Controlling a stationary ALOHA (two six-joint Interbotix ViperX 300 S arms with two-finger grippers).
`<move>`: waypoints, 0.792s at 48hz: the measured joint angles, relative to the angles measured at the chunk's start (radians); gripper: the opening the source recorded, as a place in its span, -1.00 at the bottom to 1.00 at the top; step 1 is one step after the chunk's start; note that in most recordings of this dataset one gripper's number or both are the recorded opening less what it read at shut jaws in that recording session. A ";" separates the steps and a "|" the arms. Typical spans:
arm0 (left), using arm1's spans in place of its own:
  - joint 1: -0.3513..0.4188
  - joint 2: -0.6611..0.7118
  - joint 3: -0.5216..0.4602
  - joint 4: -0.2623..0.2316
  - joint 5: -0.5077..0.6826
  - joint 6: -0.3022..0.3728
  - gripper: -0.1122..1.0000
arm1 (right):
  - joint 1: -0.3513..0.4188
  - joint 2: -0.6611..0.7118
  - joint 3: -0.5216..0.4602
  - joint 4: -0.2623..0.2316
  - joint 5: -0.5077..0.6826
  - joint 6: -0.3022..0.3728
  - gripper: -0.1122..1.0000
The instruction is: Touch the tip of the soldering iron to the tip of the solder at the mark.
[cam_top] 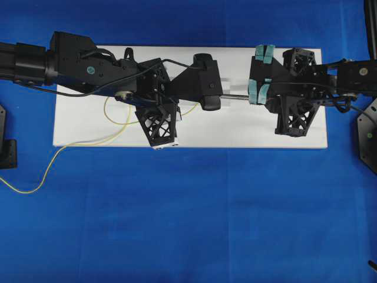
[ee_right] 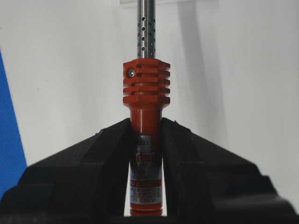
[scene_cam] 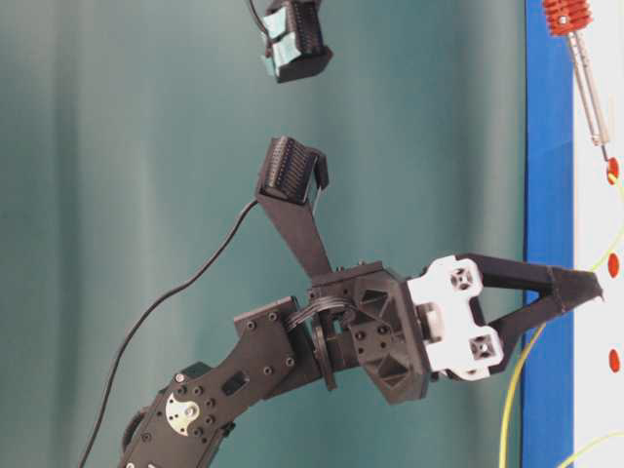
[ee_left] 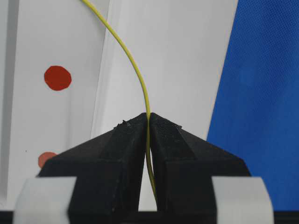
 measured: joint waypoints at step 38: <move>-0.002 0.012 -0.028 0.000 0.038 0.000 -0.77 | 0.000 0.018 -0.003 0.000 0.000 0.000 -0.68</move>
